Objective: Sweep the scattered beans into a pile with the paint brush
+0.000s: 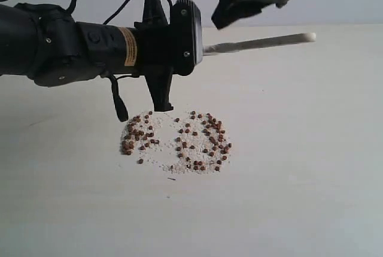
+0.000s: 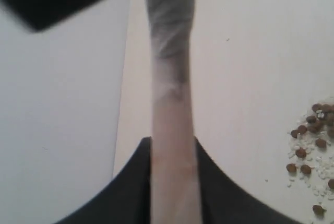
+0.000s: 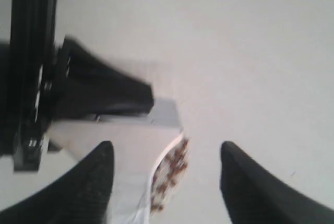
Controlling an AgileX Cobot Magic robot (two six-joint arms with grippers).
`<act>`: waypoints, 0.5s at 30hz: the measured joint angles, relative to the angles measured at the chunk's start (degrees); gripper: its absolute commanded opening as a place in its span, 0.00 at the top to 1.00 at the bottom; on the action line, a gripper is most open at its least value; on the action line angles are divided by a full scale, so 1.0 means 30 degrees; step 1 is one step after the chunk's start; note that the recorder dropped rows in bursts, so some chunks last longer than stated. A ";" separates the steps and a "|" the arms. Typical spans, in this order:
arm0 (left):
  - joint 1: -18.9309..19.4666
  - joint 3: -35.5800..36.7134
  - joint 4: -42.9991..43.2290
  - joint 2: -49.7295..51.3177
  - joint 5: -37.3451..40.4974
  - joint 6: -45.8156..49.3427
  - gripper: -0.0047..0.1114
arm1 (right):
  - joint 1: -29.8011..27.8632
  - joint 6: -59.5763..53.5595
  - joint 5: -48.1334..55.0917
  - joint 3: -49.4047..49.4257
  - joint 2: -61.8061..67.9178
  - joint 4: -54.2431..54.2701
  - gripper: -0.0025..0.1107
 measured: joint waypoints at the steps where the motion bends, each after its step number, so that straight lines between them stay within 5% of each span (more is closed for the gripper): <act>1: 0.0040 0.0000 0.0038 0.0000 0.0038 -0.0139 0.96 | 0.0000 -0.0042 -0.0950 0.0000 -0.0243 -0.0043 0.36; 6: 0.1835 0.0000 0.0230 0.0000 0.0050 -0.3267 0.96 | 0.0000 -0.1003 -0.5668 -0.0046 -0.1694 -0.0140 0.36; 10: 0.3910 0.0000 0.4002 0.0000 -0.0976 -0.9373 0.96 | 0.0000 -0.3017 -0.6590 -0.0084 -0.1857 -0.0140 0.36; 13: 0.6747 -0.0128 1.1406 0.0035 -0.6959 -1.7355 0.96 | -0.0035 -0.3972 -0.8764 0.0525 -0.1857 0.0292 0.36; 15: 0.8442 -0.0579 1.3653 0.0226 -1.1285 -2.0231 0.96 | -0.0075 -0.5269 -0.9666 0.1081 -0.1822 0.1398 0.36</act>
